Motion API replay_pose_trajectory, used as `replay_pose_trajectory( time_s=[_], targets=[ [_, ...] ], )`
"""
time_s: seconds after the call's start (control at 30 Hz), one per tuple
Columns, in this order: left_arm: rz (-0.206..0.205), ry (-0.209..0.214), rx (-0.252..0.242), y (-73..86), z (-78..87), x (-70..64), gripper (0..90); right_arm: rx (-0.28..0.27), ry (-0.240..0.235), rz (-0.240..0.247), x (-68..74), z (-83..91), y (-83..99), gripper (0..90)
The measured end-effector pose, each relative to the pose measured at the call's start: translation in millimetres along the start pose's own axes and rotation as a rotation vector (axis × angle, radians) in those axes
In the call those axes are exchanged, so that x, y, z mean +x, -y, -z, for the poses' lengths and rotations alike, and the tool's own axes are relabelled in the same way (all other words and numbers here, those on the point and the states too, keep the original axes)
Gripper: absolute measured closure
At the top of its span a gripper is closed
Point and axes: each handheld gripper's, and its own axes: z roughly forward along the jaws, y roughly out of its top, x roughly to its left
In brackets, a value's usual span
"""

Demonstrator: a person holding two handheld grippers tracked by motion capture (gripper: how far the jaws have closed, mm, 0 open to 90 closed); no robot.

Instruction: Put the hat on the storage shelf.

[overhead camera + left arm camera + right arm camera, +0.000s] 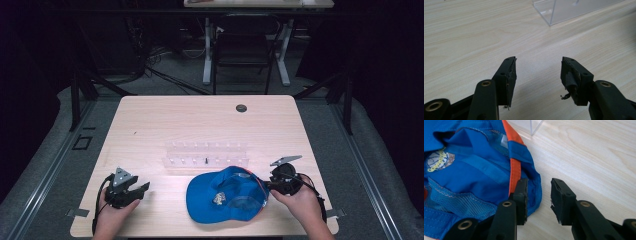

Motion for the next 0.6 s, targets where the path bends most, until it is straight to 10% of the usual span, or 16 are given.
replay_pose_trajectory(
  time_s=[0.6],
  targets=[
    [-0.004,-0.001,0.004,0.1,-0.5,-0.1,46.6,0.084,-0.054,0.003,3.8,-18.7,3.6,61.3]
  ],
)
